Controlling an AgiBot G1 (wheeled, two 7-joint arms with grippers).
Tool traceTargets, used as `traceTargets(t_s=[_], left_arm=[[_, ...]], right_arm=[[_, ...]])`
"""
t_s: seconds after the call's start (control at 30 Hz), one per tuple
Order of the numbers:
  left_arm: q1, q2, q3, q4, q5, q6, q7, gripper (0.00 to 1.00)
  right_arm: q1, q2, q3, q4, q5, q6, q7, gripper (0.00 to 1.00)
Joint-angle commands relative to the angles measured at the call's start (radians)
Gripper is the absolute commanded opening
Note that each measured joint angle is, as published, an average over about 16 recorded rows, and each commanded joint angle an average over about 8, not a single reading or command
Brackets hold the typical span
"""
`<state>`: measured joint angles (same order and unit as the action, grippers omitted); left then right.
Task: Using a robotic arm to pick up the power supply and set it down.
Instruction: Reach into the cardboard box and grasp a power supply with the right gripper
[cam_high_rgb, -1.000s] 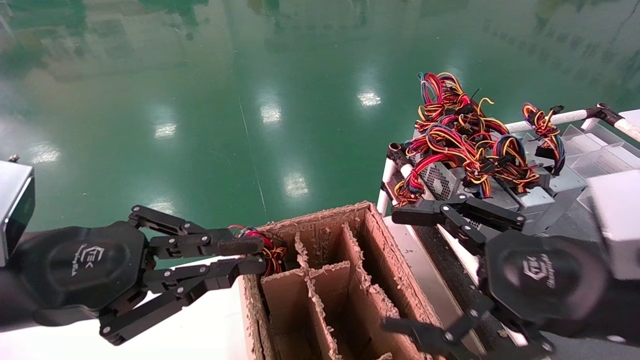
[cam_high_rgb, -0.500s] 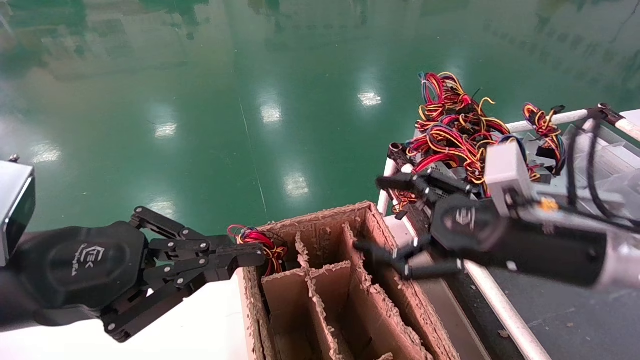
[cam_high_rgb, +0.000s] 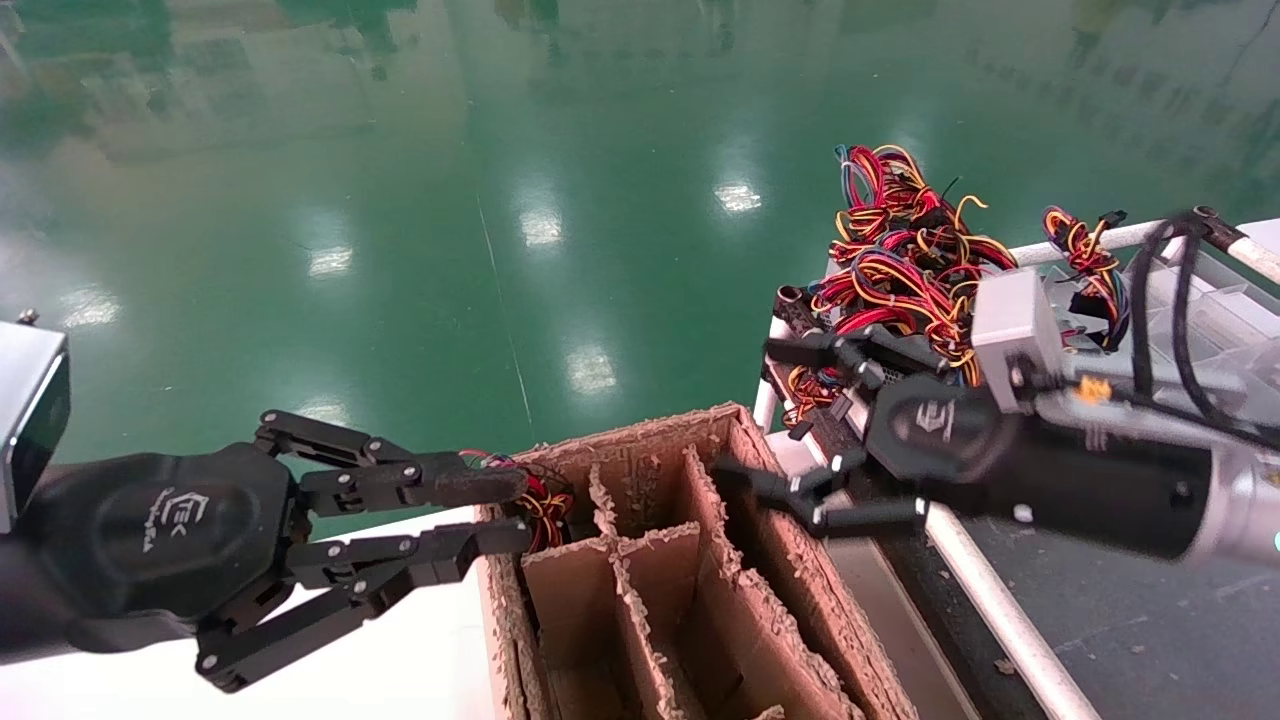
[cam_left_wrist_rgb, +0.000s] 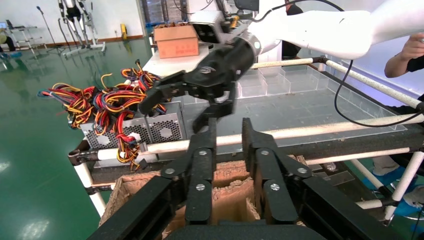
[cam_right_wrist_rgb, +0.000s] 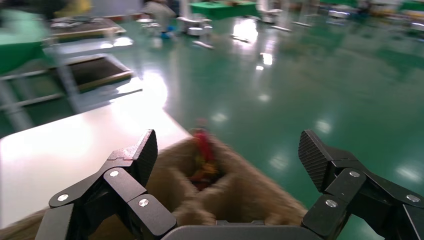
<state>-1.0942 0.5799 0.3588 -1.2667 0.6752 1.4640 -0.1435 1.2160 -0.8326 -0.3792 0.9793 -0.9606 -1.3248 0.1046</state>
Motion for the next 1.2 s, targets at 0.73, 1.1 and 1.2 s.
traceTargets(t_s=[0.73,1.1,1.2], left_arm=[[0.0,0.0,0.0,0.001,0.0,0.0,0.0,1.0],[0.0,0.0,0.0,0.001,0.0,0.0,0.0,1.0],[0.0,0.0,0.0,0.001,0.0,0.0,0.0,1.0]], right_arm=[[0.119,-0.216,-0.08,-0.246,-0.11,0.07,-0.047,1.0],[0.197,-0.414,-0.139,-0.507,-0.159,0.058,-0.114,1.0],[0.221,-0.454,-0.151,-0.586,-0.172,0.046,-0.146,1.0]])
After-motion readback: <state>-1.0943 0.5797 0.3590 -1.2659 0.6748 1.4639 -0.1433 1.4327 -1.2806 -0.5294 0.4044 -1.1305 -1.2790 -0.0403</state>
